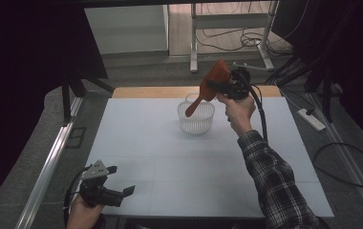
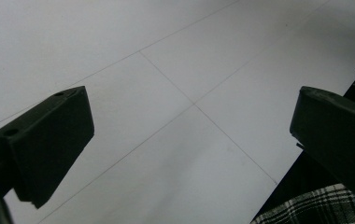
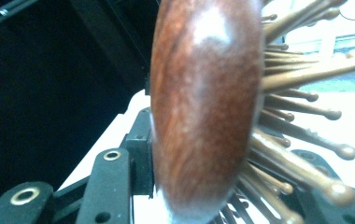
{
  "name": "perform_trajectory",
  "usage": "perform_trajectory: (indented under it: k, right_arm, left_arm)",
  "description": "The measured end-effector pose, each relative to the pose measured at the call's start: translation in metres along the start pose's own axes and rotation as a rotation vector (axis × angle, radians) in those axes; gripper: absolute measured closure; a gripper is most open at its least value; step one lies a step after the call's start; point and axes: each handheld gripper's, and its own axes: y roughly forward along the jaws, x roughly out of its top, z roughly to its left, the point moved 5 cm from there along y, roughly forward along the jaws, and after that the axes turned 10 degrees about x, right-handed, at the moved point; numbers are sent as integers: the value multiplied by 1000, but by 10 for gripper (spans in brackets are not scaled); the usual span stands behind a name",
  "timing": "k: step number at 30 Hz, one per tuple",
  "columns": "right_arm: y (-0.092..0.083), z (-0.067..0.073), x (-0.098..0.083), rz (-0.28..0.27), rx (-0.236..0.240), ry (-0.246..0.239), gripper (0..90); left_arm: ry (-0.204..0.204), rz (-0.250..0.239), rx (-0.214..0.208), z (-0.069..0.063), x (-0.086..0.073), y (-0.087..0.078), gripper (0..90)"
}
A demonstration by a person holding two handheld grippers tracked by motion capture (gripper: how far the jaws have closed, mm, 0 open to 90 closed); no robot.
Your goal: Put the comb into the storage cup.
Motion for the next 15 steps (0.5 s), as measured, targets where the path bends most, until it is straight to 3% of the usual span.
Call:
perform_trajectory:
  k: [15]
  right_arm:
    - [23, 0, -19, 30, -48, -27, 534]
  left_arm:
    - [-5, 13, -8, 1, 0, 1, 0]
